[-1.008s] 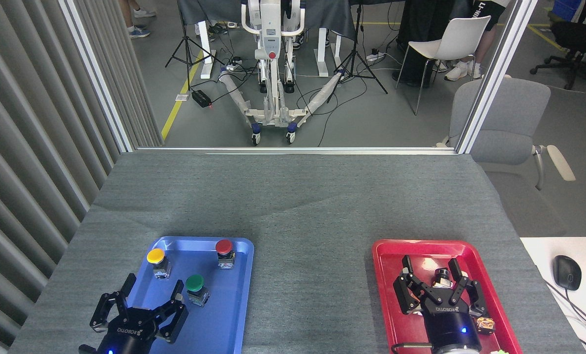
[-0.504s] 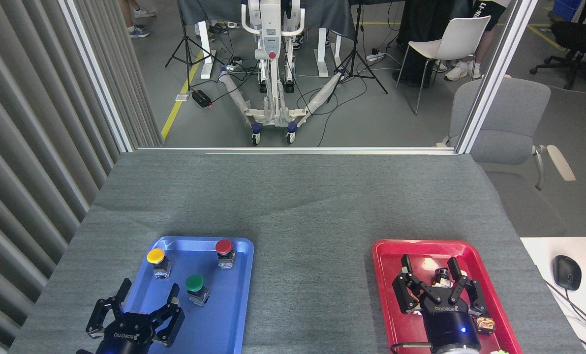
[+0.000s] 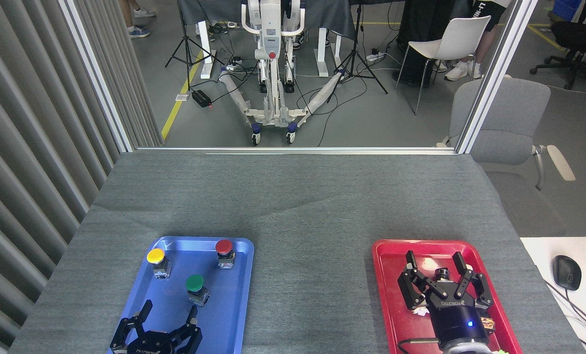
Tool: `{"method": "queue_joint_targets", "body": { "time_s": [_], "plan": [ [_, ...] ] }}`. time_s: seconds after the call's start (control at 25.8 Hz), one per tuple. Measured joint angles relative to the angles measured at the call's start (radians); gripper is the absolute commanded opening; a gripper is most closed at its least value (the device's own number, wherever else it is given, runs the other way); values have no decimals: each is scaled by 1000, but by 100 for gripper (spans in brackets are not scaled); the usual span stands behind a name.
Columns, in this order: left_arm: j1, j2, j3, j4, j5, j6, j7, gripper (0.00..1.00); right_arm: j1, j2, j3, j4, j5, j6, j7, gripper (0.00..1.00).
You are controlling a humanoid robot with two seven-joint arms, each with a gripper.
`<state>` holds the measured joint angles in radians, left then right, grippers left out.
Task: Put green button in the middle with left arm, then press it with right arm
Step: 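Close the left gripper around the green button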
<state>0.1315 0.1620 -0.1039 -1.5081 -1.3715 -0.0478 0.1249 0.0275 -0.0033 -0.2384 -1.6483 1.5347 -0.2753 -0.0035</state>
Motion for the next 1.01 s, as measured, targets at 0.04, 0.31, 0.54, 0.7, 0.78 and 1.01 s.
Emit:
{"method": "queue_joint_targets", "body": {
  "time_s": [0.04, 0.31, 0.54, 0.7, 0.78, 1.01],
  "plan": [
    [-10, -2, -11, 22, 0, 2, 0, 100, 0, -2, -1, 0, 0, -5, 0, 100],
    [-88, -17, -34, 156, -6, 3, 1, 100, 17, 3, -1, -6, -18, -21, 2, 100],
    [-141, -25, -36, 225, -7, -4, 1, 100, 60, 7, -1, -25, -29, -38, 5, 100],
    [-162, -32, -43, 247, -5, -15, -2, 100, 78, 9, -3, -33, -31, -40, -6, 100],
    [-173, -34, -49, 258, -5, -17, -2, 100, 80, 15, -3, -35, -31, -38, -7, 100],
    [-190, -36, -68, 275, -2, -29, -6, 100, 83, 44, -1, -38, -31, -34, -9, 100]
  ]
}}
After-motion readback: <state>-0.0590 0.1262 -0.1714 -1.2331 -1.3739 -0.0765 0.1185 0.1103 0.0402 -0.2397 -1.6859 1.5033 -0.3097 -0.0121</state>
